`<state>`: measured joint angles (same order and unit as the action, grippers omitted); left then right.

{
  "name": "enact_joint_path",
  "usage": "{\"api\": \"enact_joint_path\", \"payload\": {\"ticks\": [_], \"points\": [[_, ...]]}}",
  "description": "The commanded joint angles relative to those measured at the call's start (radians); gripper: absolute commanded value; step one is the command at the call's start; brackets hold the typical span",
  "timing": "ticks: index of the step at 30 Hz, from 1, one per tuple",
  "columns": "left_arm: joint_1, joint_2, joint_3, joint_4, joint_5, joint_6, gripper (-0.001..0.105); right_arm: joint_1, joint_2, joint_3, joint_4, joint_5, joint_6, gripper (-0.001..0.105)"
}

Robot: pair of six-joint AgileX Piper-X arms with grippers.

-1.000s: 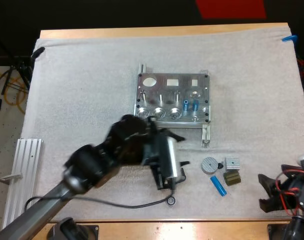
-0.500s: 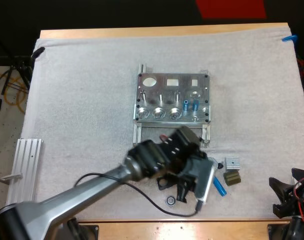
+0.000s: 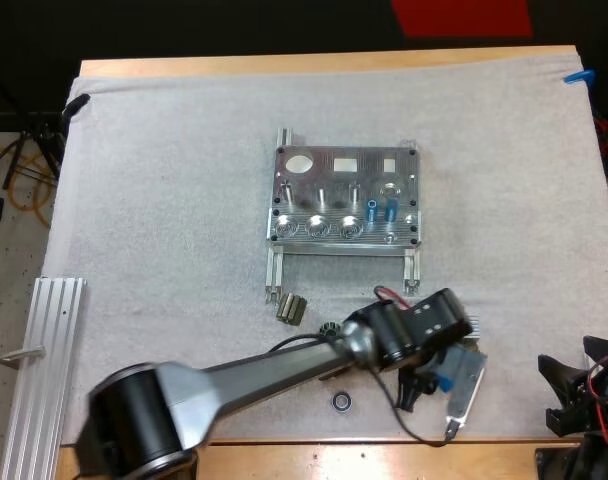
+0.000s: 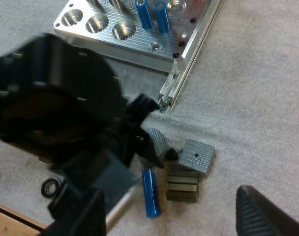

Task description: Load cells from left to right

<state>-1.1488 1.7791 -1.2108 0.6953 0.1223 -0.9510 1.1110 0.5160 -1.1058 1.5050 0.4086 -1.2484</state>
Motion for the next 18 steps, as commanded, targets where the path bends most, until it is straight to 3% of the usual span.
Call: {"api": "enact_joint_path", "payload": {"ticks": [1, 16, 18], "points": [[0.0, 0.027, -0.029, 0.025, -0.037, -0.001, 0.053, 0.003, -0.002, 0.001, 0.004, -0.001, -0.012, 0.056], [0.0, 0.165, -0.041, 0.072, -0.044, -0.011, 0.053, 0.003, -0.002, 0.001, 0.004, -0.009, -0.006, 0.056], [0.0, 0.166, -0.041, 0.075, -0.045, -0.019, 0.044, 0.003, -0.002, 0.001, 0.004, -0.009, -0.006, 0.056]]}}
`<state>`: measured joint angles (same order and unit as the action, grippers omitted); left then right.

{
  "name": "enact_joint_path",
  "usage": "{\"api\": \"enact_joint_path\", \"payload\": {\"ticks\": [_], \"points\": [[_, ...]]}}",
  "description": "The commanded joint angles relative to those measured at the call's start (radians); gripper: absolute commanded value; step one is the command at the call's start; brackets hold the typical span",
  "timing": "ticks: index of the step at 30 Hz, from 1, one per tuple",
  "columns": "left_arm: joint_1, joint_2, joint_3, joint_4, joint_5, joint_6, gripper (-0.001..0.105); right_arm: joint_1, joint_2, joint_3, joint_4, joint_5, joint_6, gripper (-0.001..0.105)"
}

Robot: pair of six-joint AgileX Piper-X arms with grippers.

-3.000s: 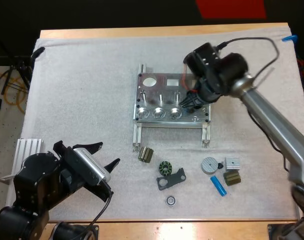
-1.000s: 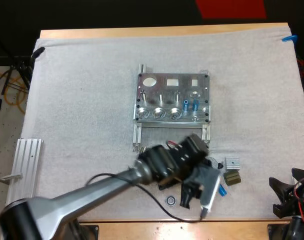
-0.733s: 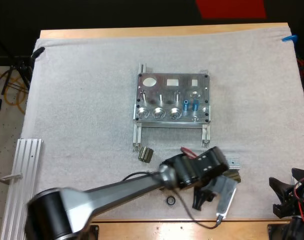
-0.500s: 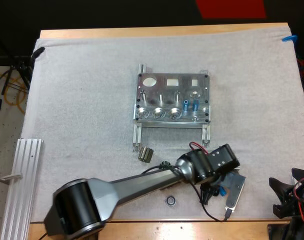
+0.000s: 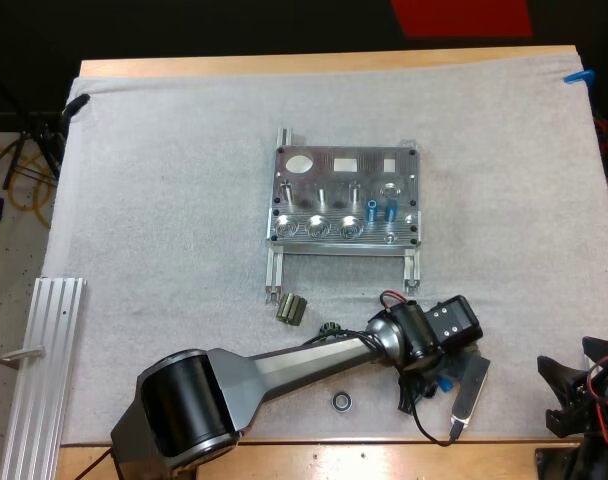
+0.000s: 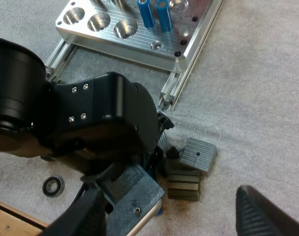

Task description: Load cells from left to right

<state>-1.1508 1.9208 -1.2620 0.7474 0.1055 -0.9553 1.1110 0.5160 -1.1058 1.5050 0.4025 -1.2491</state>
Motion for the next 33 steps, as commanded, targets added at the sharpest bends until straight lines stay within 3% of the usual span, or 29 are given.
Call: {"api": "enact_joint_path", "payload": {"ticks": [1, 5, 6, 13, 18, 22, 33], "points": [[0.002, 0.025, 0.008, 0.023, -0.031, -0.015, 0.04, 0.003, -0.002, 0.001, 0.004, -0.003, -0.005, 0.056], [0.002, 0.025, 0.006, 0.065, -0.075, -0.015, 0.002, 0.003, -0.002, 0.001, 0.004, -0.003, -0.005, 0.056], [0.002, 0.02, 0.006, 0.082, -0.079, -0.017, 0.0, 0.003, -0.002, 0.001, 0.004, -0.003, -0.005, 0.056], [0.016, -0.105, 0.006, 0.184, -0.079, -0.05, 0.0, 0.003, -0.002, 0.001, 0.004, -0.003, -0.005, 0.056], [0.093, -0.333, 0.008, 0.277, -0.07, -0.126, 0.0, 0.003, -0.002, 0.001, 0.003, -0.027, -0.005, 0.056], [0.136, -0.481, 0.008, 0.336, -0.07, -0.127, 0.0, 0.003, -0.002, 0.001, -0.014, -0.055, -0.005, 0.056], [0.158, -0.802, 0.008, 0.405, -0.066, -0.254, 0.0, 0.003, 0.167, 0.001, -0.247, -0.169, -0.024, 0.056]]}}
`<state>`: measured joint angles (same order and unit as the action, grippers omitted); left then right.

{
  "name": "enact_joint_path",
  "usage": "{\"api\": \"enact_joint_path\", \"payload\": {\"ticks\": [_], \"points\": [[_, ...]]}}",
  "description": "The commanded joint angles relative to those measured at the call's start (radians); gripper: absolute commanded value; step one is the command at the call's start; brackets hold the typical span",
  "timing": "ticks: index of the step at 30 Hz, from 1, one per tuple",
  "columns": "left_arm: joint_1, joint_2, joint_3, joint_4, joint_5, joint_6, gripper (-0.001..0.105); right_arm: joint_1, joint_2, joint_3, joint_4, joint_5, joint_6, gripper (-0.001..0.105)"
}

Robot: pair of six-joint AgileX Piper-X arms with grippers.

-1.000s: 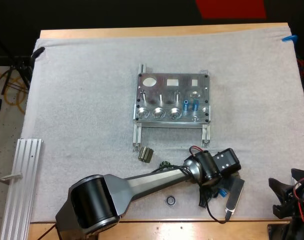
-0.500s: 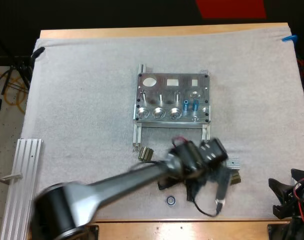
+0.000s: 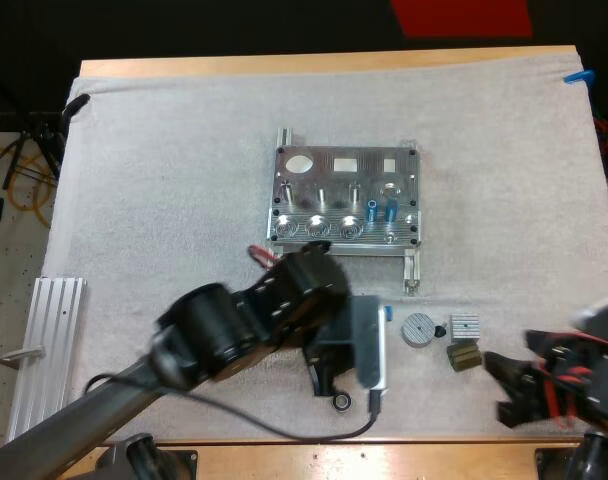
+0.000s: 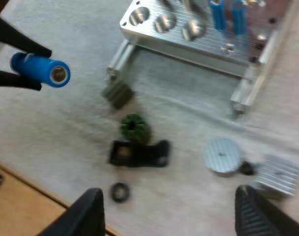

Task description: Load cells from left to right

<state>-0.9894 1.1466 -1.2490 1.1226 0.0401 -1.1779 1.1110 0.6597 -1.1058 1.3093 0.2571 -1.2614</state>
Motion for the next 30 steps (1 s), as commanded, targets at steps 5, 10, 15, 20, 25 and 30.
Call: {"api": "enact_joint_path", "payload": {"ticks": [5, 10, 15, 20, 25, 30], "points": [[-0.003, -0.118, -0.005, 0.109, 0.0, -0.066, 0.0, 0.003, 0.121, 0.001, -0.229, -0.139, -0.033, 0.056], [-0.003, -0.173, -0.005, 0.148, 0.0, -0.081, 0.0, 0.003, 0.216, 0.001, -0.388, -0.257, -0.045, 0.056], [-0.003, -0.196, -0.005, 0.165, 0.0, -0.081, 0.0, -0.003, 0.3, 0.001, -0.521, -0.376, -0.045, 0.056], [-0.003, -0.198, -0.005, 0.167, 0.0, -0.081, 0.0, -0.003, 0.35, 0.001, -0.588, -0.45, -0.045, 0.056], [-0.003, -0.205, -0.005, 0.167, 0.002, -0.09, 0.0, -0.003, 0.39, 0.001, -0.604, -0.464, -0.052, 0.056], [-0.003, -0.238, -0.005, 0.167, 0.002, -0.09, 0.0, -0.003, 0.394, 0.001, -0.625, -0.464, -0.052, 0.047]]}}
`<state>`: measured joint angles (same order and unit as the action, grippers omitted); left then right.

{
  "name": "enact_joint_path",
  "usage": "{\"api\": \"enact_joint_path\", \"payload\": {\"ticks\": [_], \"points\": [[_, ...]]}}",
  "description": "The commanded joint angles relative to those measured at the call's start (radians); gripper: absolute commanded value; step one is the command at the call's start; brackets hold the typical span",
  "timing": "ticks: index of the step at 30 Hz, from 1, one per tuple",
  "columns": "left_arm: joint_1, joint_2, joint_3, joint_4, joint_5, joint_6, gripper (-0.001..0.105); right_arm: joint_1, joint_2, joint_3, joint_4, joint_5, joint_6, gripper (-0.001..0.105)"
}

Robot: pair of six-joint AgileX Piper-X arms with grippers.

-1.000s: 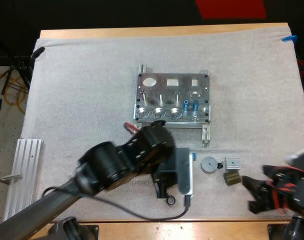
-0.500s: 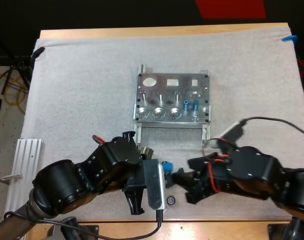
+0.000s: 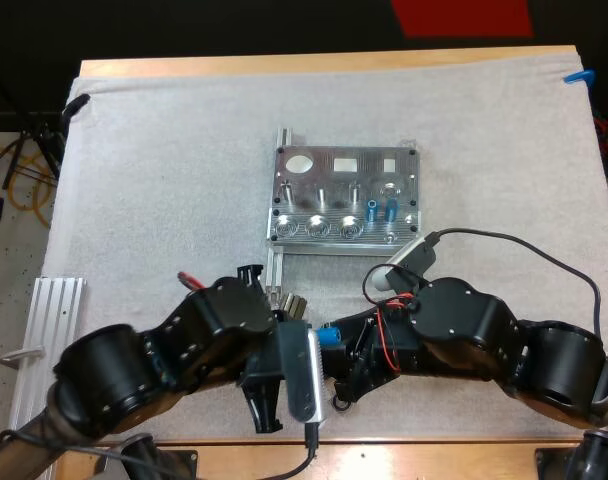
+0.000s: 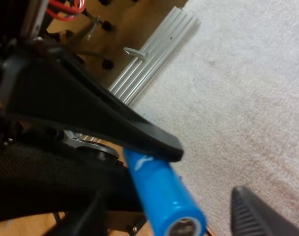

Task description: Load cells from left to right

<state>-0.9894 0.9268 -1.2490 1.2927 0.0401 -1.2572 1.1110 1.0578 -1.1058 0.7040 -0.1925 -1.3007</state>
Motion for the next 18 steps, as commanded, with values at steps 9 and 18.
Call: {"api": "enact_joint_path", "payload": {"ticks": [9, 18], "points": [[-0.003, -0.048, -0.005, 0.008, 0.101, -0.009, 0.0, -0.003, -0.004, 0.001, -0.02, -0.016, -0.012, 0.006], [-0.003, -0.048, -0.005, 0.041, 0.099, 0.006, 0.0, -0.003, -0.004, 0.001, -0.022, -0.023, -0.012, 0.0]]}}
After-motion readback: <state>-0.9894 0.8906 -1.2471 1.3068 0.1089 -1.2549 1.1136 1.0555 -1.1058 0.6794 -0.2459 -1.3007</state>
